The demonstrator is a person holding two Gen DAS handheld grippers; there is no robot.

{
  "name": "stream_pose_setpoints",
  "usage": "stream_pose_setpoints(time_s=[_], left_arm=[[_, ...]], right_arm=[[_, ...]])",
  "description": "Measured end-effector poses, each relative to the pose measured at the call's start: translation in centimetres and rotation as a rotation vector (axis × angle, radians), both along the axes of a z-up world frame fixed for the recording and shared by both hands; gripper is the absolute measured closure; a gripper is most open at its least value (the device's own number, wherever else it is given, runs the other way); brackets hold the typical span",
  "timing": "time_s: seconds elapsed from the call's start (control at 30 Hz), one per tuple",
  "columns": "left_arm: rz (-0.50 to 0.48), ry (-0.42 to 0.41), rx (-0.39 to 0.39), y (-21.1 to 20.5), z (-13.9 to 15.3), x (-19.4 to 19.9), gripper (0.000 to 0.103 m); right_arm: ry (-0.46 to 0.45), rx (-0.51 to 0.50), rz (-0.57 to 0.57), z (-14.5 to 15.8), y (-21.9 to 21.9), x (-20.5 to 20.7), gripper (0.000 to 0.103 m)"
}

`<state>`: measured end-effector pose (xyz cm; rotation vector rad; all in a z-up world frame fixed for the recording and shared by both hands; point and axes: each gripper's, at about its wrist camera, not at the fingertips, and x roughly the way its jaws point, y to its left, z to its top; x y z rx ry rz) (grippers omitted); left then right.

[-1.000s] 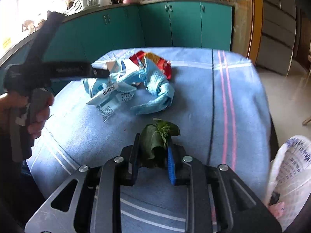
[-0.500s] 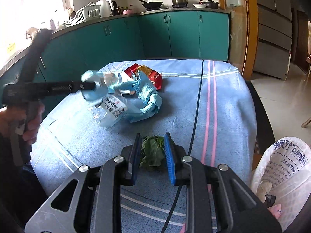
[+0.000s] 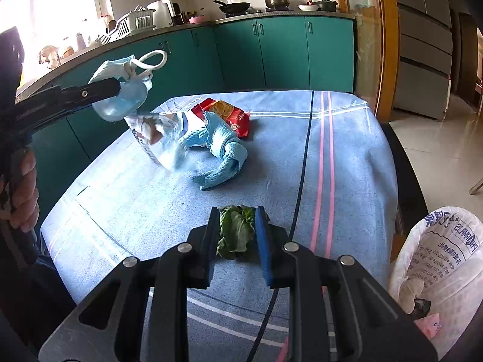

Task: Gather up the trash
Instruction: 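Move back to the table and grasp the blue face mask with the left gripper, then grasp the clear plastic bag with the right gripper while the left gripper lifts the mask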

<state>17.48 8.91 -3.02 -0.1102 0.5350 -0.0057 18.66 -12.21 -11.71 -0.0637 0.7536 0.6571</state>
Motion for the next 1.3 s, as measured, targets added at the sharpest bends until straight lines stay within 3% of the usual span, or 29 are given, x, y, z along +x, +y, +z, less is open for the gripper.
stream_pose_setpoints(time_s=[0.27, 0.57, 0.8, 0.93, 1.17, 1.23, 1.3], left_arm=[[-0.066, 0.017, 0.022, -1.7, -0.8, -0.6, 0.072], [-0.119, 0.125, 0.082, -3.8, -3.1, 0.3, 0.072], [-0.133, 0.149, 0.024, -2.8, -3.3, 0.4, 0.072], [-0.161, 0.174, 0.011, -3.1, -3.7, 0.6, 0.062], [-0.190, 0.222, 0.076, -4.6, -4.9, 1.0, 0.046], [-0.177, 0.221, 0.080, -4.5, -5.0, 1.1, 0.047], [-0.141, 0.210, 0.073, -3.9, -4.8, 1.0, 0.066]], right_arm=[[-0.015, 0.006, -0.035, 0.4, -1.1, 0.3, 0.078], [-0.030, -0.036, -0.123, 0.5, -3.2, 1.2, 0.078], [-0.004, -0.039, -0.145, 0.1, -4.4, 1.8, 0.078], [-0.005, -0.044, -0.137, 0.1, -4.4, 1.6, 0.078], [0.042, -0.062, -0.131, -0.7, -4.0, 2.1, 0.078], [0.053, -0.059, -0.136, -0.9, -4.1, 2.3, 0.074], [0.062, -0.040, -0.140, -0.9, -4.3, 2.5, 0.068]])
